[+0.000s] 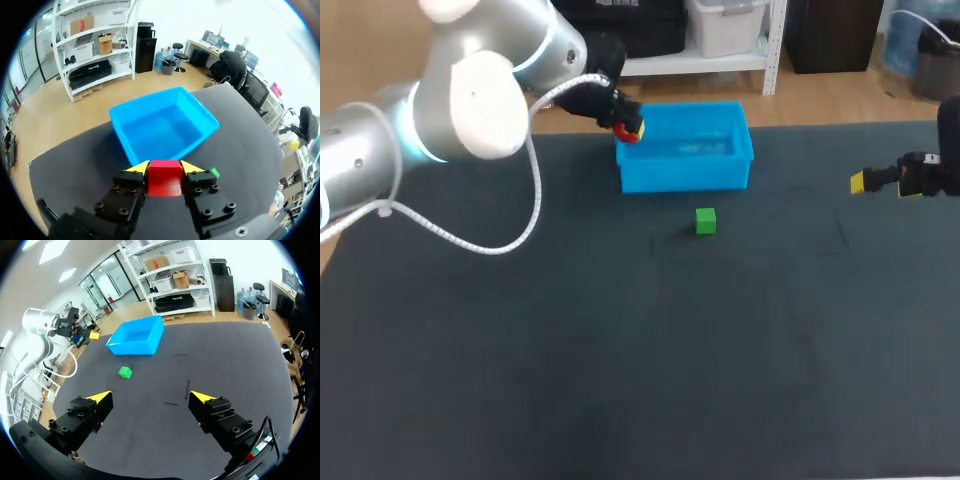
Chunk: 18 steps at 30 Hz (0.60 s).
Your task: Use the left arm to pick the red cube and place it into the blue plastic box first, then use the right arm to grasp the green cube and put it into the same blue plastic box after the first action is fully finished.
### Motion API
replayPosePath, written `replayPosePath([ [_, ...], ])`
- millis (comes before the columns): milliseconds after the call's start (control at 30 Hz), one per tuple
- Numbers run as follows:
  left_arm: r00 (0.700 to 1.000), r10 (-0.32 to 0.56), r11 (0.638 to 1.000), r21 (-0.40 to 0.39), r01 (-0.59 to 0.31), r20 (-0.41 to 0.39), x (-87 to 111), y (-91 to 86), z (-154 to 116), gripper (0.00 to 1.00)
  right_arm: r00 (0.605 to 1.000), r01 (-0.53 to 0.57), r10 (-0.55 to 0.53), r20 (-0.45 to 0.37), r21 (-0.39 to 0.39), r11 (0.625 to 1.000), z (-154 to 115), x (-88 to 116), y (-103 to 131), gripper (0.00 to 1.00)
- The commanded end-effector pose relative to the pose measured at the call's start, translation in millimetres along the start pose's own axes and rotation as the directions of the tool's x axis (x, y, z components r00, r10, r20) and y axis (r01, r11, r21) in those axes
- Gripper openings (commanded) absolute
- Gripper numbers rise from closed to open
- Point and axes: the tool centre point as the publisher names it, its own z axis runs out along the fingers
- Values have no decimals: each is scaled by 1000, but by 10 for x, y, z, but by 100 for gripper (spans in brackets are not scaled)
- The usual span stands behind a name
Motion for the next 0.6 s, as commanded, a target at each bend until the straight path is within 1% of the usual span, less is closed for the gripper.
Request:
replayPosePath([
  [33, 999, -9, 1000, 2, 9, -37, -212, -9, 205, 0, 1000, 0, 0, -1, 0, 1000, -2, 0, -3, 100],
  [200, 998, -27, 1000, 9, 28, -53, -276, -51, 359, 0, 1000, 0, 0, -1, 0, 1000, -2, 0, -3, 100],
  [433, 996, -48, 998, 23, 50, -73, -289, -5, 558, 0, 1000, 0, 0, -1, 0, 1000, -2, 0, -3, 100],
  [600, 993, -72, 997, 13, 74, -95, -296, 59, 640, 0, 1000, 0, 0, -1, 0, 1000, -2, 0, -3, 100],
])
